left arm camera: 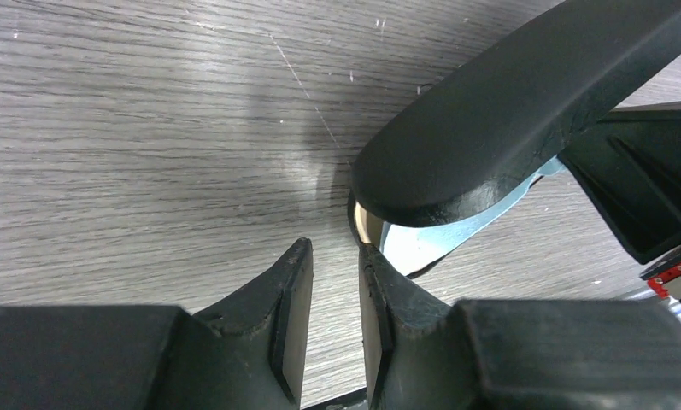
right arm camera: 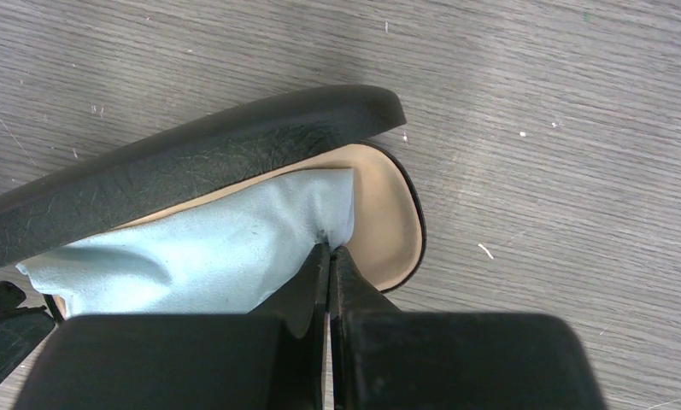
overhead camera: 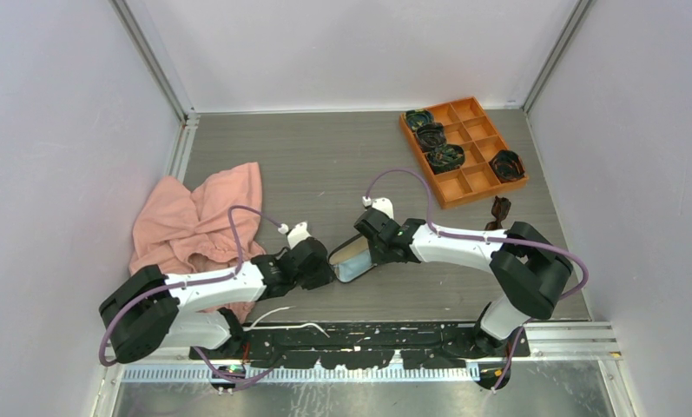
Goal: Organize the sunglasses
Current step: Place the glasses cleaning cloth in the sunglasses case.
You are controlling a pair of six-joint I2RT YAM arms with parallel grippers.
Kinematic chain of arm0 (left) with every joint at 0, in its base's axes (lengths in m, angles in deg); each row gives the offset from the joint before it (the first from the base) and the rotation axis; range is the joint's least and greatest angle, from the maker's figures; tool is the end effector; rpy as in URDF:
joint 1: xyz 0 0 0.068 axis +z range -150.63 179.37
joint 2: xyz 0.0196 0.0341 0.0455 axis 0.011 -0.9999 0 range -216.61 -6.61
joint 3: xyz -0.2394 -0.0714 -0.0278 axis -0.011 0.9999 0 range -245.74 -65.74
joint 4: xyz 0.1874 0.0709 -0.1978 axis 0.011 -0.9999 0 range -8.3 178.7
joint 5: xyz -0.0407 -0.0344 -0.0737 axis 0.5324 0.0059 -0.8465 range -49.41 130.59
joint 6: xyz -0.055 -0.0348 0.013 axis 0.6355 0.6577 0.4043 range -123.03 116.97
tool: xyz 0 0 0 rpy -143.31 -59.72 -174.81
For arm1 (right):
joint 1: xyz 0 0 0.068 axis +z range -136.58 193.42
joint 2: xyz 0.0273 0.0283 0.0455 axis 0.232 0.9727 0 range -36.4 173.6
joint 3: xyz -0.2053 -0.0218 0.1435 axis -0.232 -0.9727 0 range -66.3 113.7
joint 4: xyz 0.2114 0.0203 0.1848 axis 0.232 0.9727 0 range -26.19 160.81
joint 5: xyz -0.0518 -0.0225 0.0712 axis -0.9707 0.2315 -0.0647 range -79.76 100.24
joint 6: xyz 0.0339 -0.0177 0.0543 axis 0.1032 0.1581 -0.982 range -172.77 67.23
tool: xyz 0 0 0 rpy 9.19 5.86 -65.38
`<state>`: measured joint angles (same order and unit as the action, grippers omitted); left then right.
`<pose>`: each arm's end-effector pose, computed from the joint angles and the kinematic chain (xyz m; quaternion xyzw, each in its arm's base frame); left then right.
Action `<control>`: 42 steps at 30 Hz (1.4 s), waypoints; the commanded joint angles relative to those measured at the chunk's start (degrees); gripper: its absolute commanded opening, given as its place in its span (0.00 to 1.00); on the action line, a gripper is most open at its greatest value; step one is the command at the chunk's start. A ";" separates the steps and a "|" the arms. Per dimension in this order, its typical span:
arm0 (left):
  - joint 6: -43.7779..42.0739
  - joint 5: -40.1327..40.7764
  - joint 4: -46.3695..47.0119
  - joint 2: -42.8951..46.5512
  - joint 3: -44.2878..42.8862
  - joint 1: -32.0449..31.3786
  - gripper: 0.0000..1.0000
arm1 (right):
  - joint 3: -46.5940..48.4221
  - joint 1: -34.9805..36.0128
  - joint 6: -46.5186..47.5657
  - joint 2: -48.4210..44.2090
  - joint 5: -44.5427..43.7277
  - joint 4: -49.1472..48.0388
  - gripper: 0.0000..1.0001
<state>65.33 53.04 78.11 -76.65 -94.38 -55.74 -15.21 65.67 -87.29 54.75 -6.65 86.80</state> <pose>0.1547 -0.2020 0.1109 -0.1435 0.9296 -0.2366 0.2436 0.2102 0.2465 0.1190 -0.1145 0.9557 0.0546 0.2656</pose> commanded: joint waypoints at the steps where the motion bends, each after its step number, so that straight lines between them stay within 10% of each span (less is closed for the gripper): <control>1: 1.95 1.87 6.39 1.36 0.95 0.09 0.28 | 0.40 -0.19 0.49 0.37 -1.25 -0.78 0.00; 42: 1.87 0.92 7.02 -8.83 -1.65 0.09 0.01 | 1.64 -0.70 4.86 -1.57 -6.04 1.91 0.01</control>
<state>68.54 54.05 86.37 -83.91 -95.10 -55.63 -15.19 65.32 -84.60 55.08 -8.77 87.65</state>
